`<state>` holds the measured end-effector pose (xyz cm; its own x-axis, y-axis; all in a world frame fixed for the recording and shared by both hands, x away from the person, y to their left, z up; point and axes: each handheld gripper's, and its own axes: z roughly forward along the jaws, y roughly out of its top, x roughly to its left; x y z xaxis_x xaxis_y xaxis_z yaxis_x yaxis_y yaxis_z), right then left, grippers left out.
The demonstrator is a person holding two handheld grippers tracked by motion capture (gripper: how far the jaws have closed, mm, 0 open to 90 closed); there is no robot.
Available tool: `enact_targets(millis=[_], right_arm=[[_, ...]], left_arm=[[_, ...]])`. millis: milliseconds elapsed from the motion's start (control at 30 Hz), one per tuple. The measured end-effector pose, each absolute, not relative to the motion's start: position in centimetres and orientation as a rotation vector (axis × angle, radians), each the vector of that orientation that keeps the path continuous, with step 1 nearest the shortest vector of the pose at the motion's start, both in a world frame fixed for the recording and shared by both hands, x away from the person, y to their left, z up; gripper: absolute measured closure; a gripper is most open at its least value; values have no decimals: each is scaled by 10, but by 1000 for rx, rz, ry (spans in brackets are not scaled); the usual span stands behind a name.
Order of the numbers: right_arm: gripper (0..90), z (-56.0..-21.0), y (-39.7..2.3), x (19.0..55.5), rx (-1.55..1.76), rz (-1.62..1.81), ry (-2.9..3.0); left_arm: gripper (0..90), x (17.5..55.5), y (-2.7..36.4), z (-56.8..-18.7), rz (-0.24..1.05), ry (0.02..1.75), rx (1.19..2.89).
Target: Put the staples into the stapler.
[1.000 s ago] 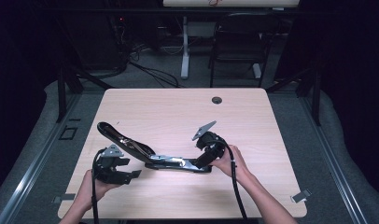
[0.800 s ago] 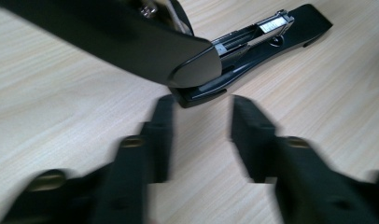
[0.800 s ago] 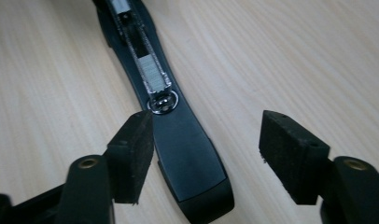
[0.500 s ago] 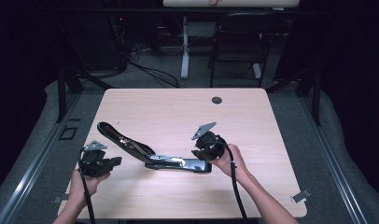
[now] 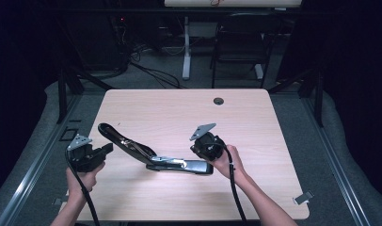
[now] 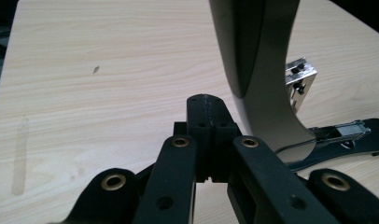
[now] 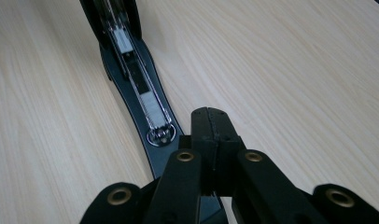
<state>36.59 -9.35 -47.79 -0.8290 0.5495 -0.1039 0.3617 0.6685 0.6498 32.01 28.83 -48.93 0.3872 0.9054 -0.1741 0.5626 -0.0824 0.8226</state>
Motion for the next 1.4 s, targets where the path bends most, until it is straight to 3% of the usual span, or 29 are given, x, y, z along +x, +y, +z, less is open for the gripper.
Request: enact_targets(millis=[1400], right_arm=[[900, -454, -52, 374, 646, 1018, 2574]], left_arm=[[900, 328, 262, -488, 539, 1191, 1726]])
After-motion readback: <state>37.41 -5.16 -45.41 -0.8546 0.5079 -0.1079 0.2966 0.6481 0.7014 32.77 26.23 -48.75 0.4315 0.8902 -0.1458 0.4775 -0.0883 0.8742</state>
